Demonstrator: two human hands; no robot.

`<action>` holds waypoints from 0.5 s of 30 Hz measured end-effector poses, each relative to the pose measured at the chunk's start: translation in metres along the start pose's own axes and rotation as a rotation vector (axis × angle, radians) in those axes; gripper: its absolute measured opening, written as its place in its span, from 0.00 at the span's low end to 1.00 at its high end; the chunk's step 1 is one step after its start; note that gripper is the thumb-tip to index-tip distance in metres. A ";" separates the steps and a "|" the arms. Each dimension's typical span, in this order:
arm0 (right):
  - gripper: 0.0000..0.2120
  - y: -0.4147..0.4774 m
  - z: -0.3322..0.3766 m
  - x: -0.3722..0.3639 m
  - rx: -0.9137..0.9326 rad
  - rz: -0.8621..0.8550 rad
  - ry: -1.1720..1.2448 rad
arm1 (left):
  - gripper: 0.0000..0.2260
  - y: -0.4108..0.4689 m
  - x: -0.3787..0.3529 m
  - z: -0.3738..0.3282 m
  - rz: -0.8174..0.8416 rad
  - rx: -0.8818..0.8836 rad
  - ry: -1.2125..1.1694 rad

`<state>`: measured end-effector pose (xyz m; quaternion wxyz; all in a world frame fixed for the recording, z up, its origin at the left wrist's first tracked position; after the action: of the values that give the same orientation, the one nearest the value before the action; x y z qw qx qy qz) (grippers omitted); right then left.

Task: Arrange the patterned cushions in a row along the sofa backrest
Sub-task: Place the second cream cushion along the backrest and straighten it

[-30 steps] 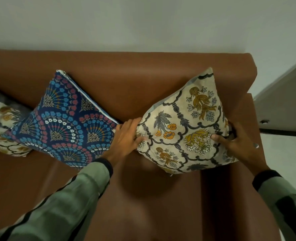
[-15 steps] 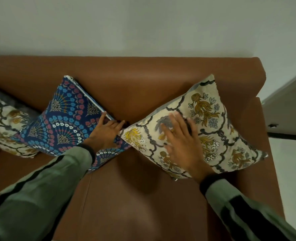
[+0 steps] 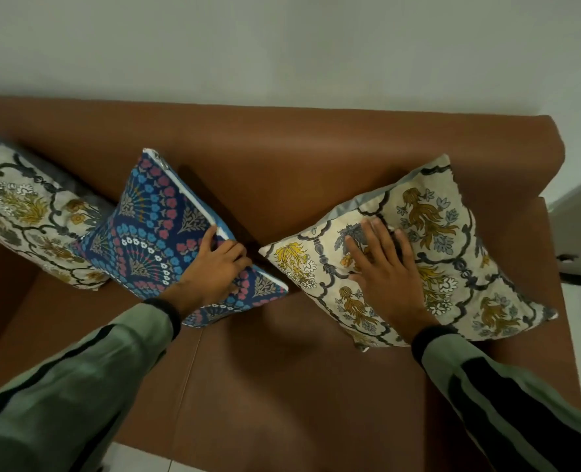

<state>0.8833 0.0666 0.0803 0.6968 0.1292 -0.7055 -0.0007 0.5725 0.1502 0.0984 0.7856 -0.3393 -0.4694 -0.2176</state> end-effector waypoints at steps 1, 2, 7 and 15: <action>0.34 -0.001 -0.002 0.000 -0.006 -0.002 0.009 | 0.27 0.009 0.003 0.000 0.023 0.009 -0.009; 0.33 -0.001 -0.002 0.000 -0.015 -0.002 0.011 | 0.27 0.019 0.005 0.000 0.038 0.021 -0.017; 0.30 -0.002 0.011 0.010 -0.032 0.014 -0.018 | 0.30 0.040 0.004 0.006 0.044 0.046 -0.072; 0.28 0.040 0.137 0.001 0.056 0.003 0.241 | 0.29 -0.062 -0.024 0.029 -0.413 0.383 -0.294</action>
<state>0.7417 0.0806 0.0843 0.7726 0.1469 -0.6166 0.0358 0.5032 0.1307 0.1074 0.6982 -0.1104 -0.6694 -0.2287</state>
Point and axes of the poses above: each hand's wrist, its own y-axis towards the middle knuckle, its own x-axis out of the back of the hand, z = x × y, the point moved 2 cm from there along y, towards the middle knuckle, and after that the axes turned 6 degrees about y, right-handed, at the moved point
